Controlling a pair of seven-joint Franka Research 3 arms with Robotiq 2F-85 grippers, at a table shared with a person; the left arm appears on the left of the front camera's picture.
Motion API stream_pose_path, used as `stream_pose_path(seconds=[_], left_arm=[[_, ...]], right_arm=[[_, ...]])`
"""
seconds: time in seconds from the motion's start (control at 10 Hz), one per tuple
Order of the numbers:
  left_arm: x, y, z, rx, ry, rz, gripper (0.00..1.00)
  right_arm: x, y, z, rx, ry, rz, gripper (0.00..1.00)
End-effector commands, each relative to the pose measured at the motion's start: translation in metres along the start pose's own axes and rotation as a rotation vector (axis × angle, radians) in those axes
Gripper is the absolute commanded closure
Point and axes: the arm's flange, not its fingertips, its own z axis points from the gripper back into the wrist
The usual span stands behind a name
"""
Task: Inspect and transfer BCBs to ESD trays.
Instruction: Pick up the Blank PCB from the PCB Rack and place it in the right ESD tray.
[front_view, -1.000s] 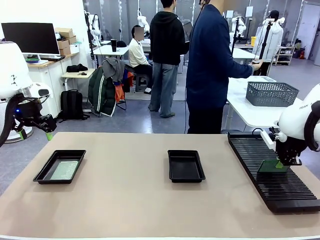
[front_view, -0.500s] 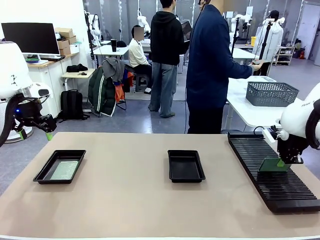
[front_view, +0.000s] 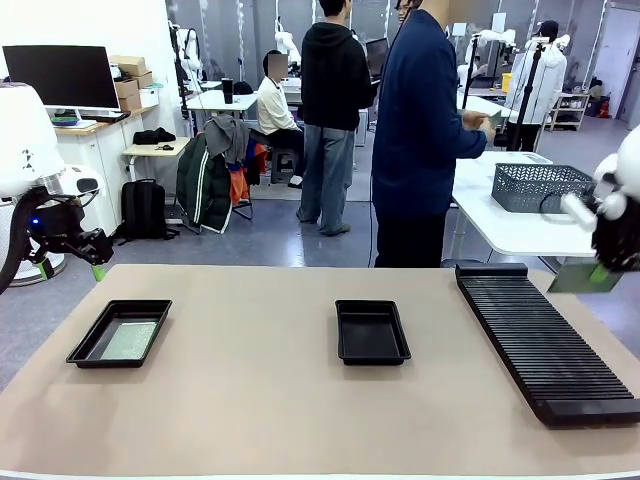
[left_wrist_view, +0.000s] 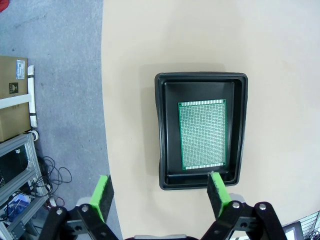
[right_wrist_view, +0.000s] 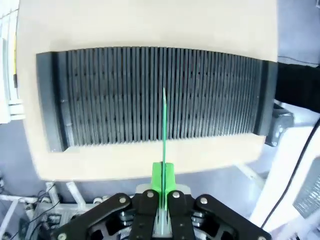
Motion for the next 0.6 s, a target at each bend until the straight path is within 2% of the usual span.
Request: stream_pose_path(seconds=[0.0,0.2,0.5], left_arm=[[-0.001,0.000,0.000,0.001,0.001,0.001,0.00],[-0.001,0.000,0.000,0.001,0.001,0.001,0.00],[-0.001,0.000,0.000,0.001,0.001,0.001,0.00]], right_arm=[[-0.006,-0.012,0.063,0.030,-0.021,-0.020,1.00],[-0.016,-0.020,0.124,0.017,-0.041,-0.042,1.00],[-0.022,-0.034,0.160,0.035,-0.068,-0.052,1.00]])
